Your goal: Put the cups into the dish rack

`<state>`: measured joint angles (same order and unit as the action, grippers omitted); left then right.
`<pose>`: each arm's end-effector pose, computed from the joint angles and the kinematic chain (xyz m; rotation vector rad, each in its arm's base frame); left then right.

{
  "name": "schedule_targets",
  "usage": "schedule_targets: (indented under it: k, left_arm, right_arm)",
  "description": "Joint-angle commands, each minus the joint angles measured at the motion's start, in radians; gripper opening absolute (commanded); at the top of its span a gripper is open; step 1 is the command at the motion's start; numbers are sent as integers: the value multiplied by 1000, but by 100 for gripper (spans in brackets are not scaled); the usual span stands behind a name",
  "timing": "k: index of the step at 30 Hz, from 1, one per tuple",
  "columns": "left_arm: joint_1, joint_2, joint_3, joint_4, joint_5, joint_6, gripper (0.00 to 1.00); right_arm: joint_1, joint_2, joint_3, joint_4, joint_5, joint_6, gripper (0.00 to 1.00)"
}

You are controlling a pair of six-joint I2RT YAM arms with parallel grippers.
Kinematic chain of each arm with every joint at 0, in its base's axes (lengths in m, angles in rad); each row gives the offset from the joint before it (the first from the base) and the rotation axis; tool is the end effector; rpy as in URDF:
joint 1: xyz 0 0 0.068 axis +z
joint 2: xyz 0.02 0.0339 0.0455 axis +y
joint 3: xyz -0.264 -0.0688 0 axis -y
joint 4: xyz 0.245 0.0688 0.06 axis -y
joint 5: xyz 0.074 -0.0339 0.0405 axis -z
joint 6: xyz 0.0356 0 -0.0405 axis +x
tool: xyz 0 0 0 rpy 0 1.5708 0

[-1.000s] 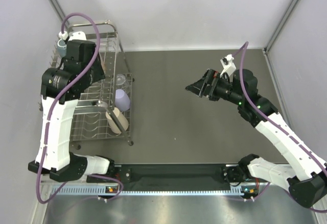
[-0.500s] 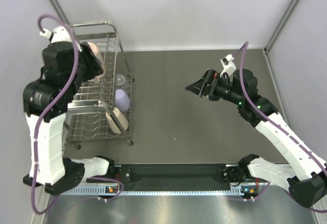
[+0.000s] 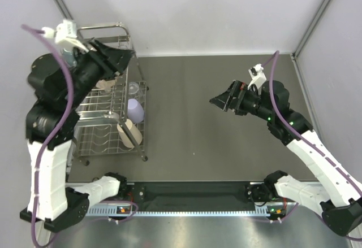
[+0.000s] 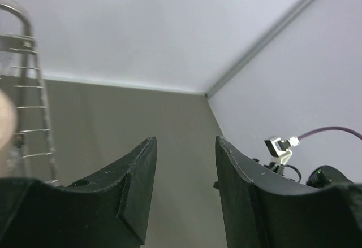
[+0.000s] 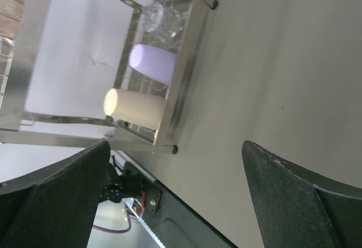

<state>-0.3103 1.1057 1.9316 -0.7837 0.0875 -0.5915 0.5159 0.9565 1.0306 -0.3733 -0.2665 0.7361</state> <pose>0.1256 -0.0436 0.5749 -0.1499 1.5741 -0.7802 0.1791 0.1124 0.3753 0.0231 2.0137 1.0843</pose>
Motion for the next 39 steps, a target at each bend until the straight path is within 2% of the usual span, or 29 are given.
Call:
schedule_targets:
  k: [1,3,5,7,8,11,14,19,23,28,34,39]
  left_arm:
    - [0,60,-81,184,211,-131,50]
    - [-16,75,-111,189,221,-143,48]
    - [-64,89,-125,182,148,-119,48]
    - [-206,117,-117,161,43,-59,50]
    - [-321,137,-87,117,-77,-36,50]
    - [-491,238,-27,46,-237,12,50]
    - [-574,292,-40,43,-314,10,50]
    - [-688,335,-98,75,-526,54,51]
    - [-766,309,-288,190,-612,62,55]
    - [-768,203,-556,342,-562,-16,58]
    - [-834,47,-866,521,-554,2,68]
    - [-865,-104,-1031,639,-575,7,76]
  right_arm:
    - [-5,-41,-20,-50,44,-21,100]
    - [-7,-54,-30,-82,62,-23,100]
    - [-8,-64,-38,-107,84,-26,100]
    - [-10,-79,-44,-142,98,-29,100]
    - [-11,-82,-47,-153,110,-33,100]
    - [-16,-88,-50,-205,133,-43,100]
    - [-17,-97,-49,-269,176,-53,100]
    - [-20,-153,-92,-328,297,-53,100]
    - [-19,-202,-151,-317,349,-53,100]
    - [-19,-252,-225,-245,343,-95,100]
    - [-19,-346,-416,-61,325,-89,100]
    - [-19,-445,-547,80,283,-60,100]
